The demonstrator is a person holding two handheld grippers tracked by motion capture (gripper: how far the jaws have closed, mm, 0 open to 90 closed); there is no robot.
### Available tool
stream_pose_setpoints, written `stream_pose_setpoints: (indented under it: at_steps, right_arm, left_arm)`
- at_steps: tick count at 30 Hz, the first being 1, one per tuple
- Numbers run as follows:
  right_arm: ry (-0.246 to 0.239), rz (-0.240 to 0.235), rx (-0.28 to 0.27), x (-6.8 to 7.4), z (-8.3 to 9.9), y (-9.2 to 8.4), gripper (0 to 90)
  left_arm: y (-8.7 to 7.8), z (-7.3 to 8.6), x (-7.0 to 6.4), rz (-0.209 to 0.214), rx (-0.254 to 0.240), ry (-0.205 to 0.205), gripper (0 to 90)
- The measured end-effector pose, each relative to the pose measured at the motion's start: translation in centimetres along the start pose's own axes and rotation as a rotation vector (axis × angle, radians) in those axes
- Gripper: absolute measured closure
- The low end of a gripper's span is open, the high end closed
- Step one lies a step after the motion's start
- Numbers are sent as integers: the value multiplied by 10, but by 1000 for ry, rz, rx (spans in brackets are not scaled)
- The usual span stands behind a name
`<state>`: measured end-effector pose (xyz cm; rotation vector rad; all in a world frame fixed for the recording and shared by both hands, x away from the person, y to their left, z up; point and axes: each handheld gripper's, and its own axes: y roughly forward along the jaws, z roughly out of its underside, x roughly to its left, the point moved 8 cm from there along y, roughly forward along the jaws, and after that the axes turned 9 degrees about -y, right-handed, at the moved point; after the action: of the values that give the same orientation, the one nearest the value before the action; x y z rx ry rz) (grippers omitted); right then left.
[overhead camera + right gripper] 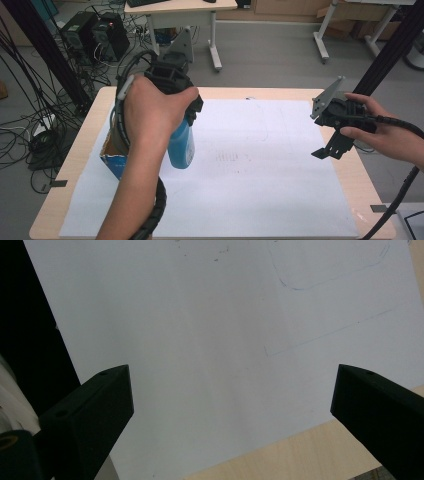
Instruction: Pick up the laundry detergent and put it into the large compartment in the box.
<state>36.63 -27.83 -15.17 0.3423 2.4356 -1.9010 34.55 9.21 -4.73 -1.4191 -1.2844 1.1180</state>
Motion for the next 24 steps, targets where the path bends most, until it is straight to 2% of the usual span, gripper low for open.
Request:
stream_pose_setpoints:
  at_steps: [2, 6, 14, 20, 24]
  right_arm:
    - [1, 4, 0, -1, 0, -1, 33]
    - [2, 7, 5, -3, -2, -3, 33]
    - [-4, 5, 11, -7, -9, 0, 33]
    - [-5, -2, 10, -9, -14, -1, 33]
    - [-11, -12, 18, -9, -16, -2, 33]
  left_arm:
    - [-8, -3, 1, 4, -9, -1, 379]
    - [-23, -10, 4, -14, -24, -8, 379]
    - [-51, -26, 21, -22, -49, -38, 380]
    - [-62, -37, 38, -31, -64, -63, 379]
    - [-66, -44, 50, -47, -72, -94, 380]
